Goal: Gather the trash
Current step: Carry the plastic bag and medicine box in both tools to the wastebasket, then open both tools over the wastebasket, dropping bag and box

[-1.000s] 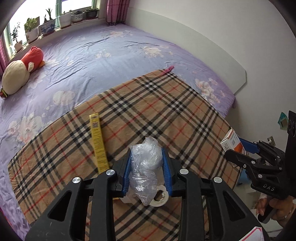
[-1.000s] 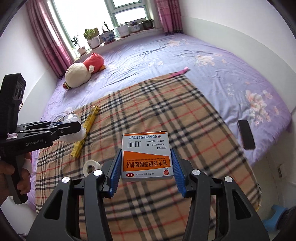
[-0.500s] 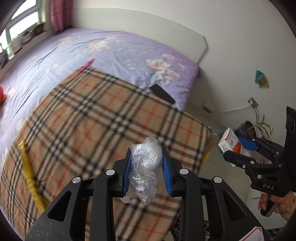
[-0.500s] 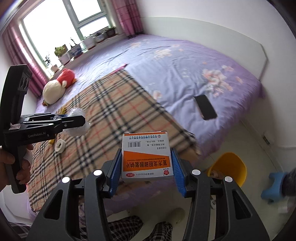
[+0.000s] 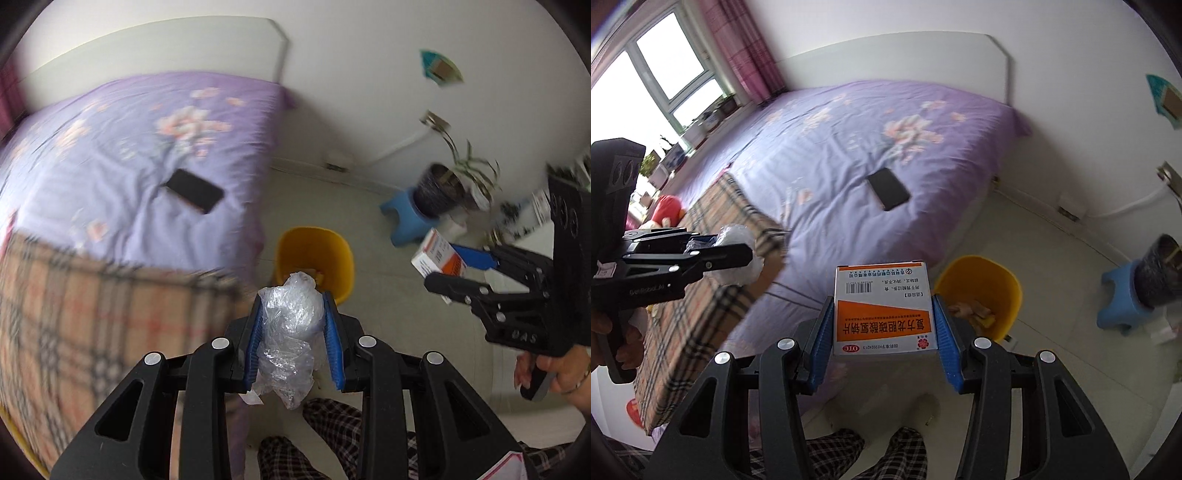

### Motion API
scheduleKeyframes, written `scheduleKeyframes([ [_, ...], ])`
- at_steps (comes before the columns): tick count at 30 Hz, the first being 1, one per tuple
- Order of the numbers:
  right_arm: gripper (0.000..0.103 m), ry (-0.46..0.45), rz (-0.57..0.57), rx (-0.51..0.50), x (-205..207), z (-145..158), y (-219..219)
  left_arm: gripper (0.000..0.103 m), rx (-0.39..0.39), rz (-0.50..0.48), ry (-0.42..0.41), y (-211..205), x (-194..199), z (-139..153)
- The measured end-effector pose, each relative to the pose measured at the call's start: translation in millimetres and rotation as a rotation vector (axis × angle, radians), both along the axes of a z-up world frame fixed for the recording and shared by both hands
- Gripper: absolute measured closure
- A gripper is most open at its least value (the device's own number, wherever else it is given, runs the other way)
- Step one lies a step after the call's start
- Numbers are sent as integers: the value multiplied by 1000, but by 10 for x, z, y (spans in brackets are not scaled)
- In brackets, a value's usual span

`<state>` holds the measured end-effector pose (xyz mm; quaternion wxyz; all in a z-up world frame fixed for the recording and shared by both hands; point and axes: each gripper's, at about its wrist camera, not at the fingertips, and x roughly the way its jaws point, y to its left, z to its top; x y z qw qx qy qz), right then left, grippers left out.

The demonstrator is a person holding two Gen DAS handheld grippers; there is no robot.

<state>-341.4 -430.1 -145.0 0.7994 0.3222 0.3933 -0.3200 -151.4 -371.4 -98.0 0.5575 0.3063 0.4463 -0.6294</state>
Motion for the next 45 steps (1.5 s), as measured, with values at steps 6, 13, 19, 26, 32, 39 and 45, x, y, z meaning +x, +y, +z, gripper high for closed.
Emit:
scheduleKeyframes([
  [6, 51, 21, -47, 64, -410, -484, -538, 73, 55, -132, -3, -561, -484, -402],
  [13, 51, 59, 40, 153, -484, -1196, -1074, 73, 171, -208, 13, -1121, -784, -1089],
  [19, 51, 95, 66, 232, -412, -1822, -1502, 73, 275, -225, 15, -1495, -924, -1689],
  [26, 51, 135, 55, 329, -269, -2572, -1834, 73, 393, -192, 21, -1795, -1001, -2374],
  [32, 50, 164, 65, 359, -227, -2850, -1945, 68, 428, -199, -2, -1891, -1054, -2610],
  [39, 38, 156, 22, 348, -298, -2851, -2046, 45, 430, -190, -22, -1931, -1043, -2622],
  [45, 38, 134, -2, 326, -386, -2611, -2002, 45, 413, -180, -28, -1860, -1031, -2482],
])
